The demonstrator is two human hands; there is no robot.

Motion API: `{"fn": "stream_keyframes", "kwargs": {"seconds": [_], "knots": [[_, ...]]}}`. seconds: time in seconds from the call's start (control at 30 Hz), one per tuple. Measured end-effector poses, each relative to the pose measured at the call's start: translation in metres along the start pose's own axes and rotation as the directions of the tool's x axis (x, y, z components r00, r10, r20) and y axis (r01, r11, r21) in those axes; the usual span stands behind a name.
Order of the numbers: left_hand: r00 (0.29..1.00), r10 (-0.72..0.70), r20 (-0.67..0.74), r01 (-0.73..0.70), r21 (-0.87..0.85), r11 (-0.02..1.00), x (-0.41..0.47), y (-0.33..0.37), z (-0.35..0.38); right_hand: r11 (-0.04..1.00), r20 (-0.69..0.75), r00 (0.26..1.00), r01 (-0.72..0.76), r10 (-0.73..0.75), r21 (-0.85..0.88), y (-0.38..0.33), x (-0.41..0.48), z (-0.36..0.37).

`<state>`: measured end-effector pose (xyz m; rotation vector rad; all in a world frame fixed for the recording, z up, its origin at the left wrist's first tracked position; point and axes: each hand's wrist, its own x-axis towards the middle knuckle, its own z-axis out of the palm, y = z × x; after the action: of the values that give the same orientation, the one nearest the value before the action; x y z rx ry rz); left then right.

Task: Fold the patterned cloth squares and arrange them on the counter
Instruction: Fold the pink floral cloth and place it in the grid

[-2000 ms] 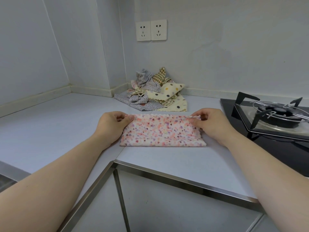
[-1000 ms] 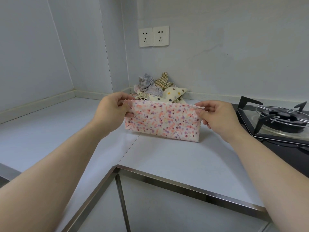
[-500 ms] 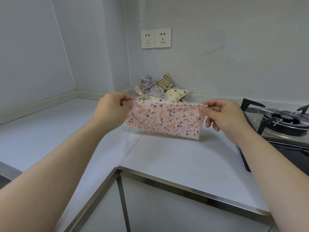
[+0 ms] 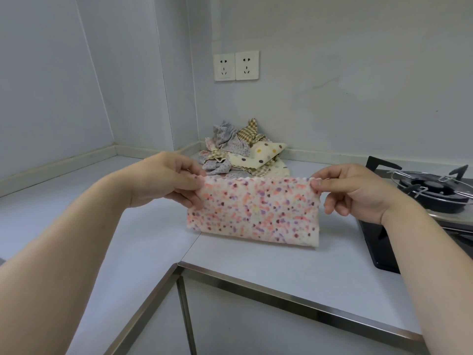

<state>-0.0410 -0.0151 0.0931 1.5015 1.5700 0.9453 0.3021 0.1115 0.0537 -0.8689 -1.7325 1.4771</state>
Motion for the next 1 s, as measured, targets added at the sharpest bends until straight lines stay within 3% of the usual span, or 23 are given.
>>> {"fn": "stream_keyframes", "kwargs": {"seconds": [0.07, 0.17, 0.23, 0.3, 0.43, 0.57, 1.0], "knots": [[1.000, 0.002, -0.007, -0.002, 0.099, 0.995, 0.000, -0.001, 0.001, 1.000, -0.002, 1.000, -0.008, 0.008, 0.012, 0.001, 0.000, 0.001], [0.973, 0.104, -0.208, -0.032, 0.323, 0.946, 0.006, -0.006, 0.009, 0.992, -0.057, 0.996, 0.072, -0.067, 0.101, 0.005, 0.004, 0.007], [0.887, 0.241, -0.394, -0.091, 0.363, 0.927, 0.015, -0.013, 0.016, 0.976, -0.169, 0.971, 0.191, -0.171, 0.106, 0.010, 0.010, 0.010], [0.821, 0.324, -0.469, -0.163, 0.351, 0.922, 0.022, -0.021, 0.024, 0.969, -0.259, 0.934, 0.244, -0.246, -0.039, 0.018, 0.015, 0.012], [0.891, 0.324, -0.317, -0.109, 0.545, 0.832, 0.029, -0.046, 0.034, 0.915, -0.232, 0.946, 0.124, -0.226, -0.384, 0.030, 0.016, 0.008], [0.955, 0.231, -0.184, -0.046, 0.679, 0.732, 0.032, -0.062, 0.039, 0.749, -0.125, 0.989, -0.020, -0.083, -0.662, 0.032, 0.013, 0.013], [0.994, 0.099, -0.050, -0.018, 0.810, 0.586, 0.024, -0.043, 0.040, 0.679, -0.028, 0.998, -0.062, 0.061, -0.731, 0.024, 0.006, 0.018]]}}
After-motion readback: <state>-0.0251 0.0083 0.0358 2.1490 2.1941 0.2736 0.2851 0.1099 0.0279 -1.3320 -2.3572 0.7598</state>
